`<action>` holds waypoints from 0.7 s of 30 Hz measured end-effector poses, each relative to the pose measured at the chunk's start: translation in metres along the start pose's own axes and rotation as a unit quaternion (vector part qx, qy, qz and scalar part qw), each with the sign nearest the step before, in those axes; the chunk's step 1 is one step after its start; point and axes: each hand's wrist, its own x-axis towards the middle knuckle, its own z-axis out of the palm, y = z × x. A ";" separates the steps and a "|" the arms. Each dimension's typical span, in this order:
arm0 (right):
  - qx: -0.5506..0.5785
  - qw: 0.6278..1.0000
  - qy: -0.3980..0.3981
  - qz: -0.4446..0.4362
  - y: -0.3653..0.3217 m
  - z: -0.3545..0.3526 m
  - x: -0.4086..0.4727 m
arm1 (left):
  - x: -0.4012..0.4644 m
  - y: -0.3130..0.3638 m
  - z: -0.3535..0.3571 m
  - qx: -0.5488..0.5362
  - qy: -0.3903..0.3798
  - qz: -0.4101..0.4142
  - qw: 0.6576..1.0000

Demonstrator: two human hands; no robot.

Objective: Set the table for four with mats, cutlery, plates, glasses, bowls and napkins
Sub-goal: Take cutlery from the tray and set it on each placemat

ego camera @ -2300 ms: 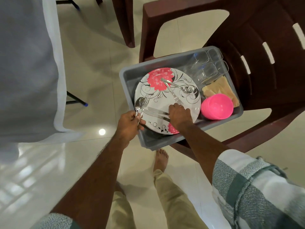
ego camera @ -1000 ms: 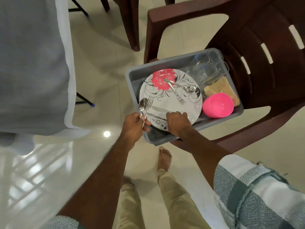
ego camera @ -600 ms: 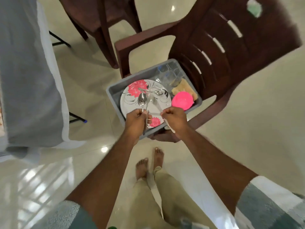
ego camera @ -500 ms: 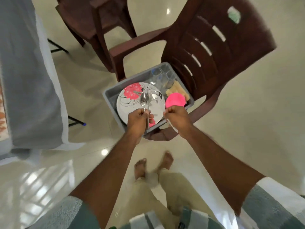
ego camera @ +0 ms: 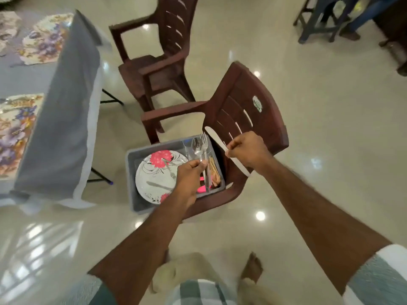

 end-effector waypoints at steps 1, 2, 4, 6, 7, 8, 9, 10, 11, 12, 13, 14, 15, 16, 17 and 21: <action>-0.011 1.000 -0.020 -0.015 0.002 -0.016 0.003 | -0.009 0.004 0.016 -0.017 0.009 0.001 1.000; -0.021 0.999 -0.039 -0.030 0.003 -0.030 0.007 | -0.016 0.009 0.032 -0.029 0.018 0.002 0.999; -0.027 0.996 -0.066 -0.048 0.003 -0.053 0.018 | -0.022 0.019 0.057 -0.049 0.044 -0.001 0.998; -0.043 0.992 -0.089 -0.075 0.001 -0.075 0.032 | -0.022 0.032 0.081 -0.097 0.077 0.006 0.992; -0.054 0.989 -0.099 -0.093 -0.001 -0.085 0.041 | -0.020 0.041 0.093 -0.123 0.091 0.013 0.988; -0.058 0.987 -0.110 -0.106 -0.004 -0.093 0.051 | -0.017 0.049 0.103 -0.136 0.099 0.020 0.985; -0.060 0.983 -0.122 -0.122 -0.007 -0.103 0.064 | -0.010 0.059 0.115 -0.148 0.109 0.030 0.983; -0.064 0.979 -0.137 -0.134 -0.011 -0.112 0.077 | -0.003 0.067 0.126 -0.155 0.118 0.039 0.980; -0.069 0.975 -0.151 -0.146 -0.015 -0.121 0.092 | 0.005 0.077 0.137 -0.166 0.128 0.049 0.977; -0.072 0.972 -0.161 -0.157 -0.020 -0.131 0.109 | 0.015 0.086 0.148 -0.179 0.138 0.056 0.972; -0.072 0.969 -0.167 -0.167 -0.024 -0.139 0.123 | 0.023 0.095 0.157 -0.190 0.145 0.062 0.969; -0.074 0.966 -0.172 -0.178 -0.027 -0.149 0.140 | 0.035 0.104 0.168 -0.200 0.154 0.069 0.965; -0.074 0.964 -0.177 -0.186 -0.029 -0.158 0.157 | 0.047 0.111 0.179 -0.210 0.164 0.072 0.961; -0.073 0.962 -0.186 -0.184 -0.030 -0.168 0.176 | 0.060 0.120 0.192 -0.220 0.174 0.072 0.957; -0.069 0.961 -0.198 -0.178 -0.030 -0.179 0.194 | 0.070 0.129 0.205 -0.232 0.183 0.067 0.953; -0.044 0.955 -0.246 -0.162 -0.039 -0.211 0.261 | 0.108 0.169 0.247 -0.264 0.211 0.067 0.939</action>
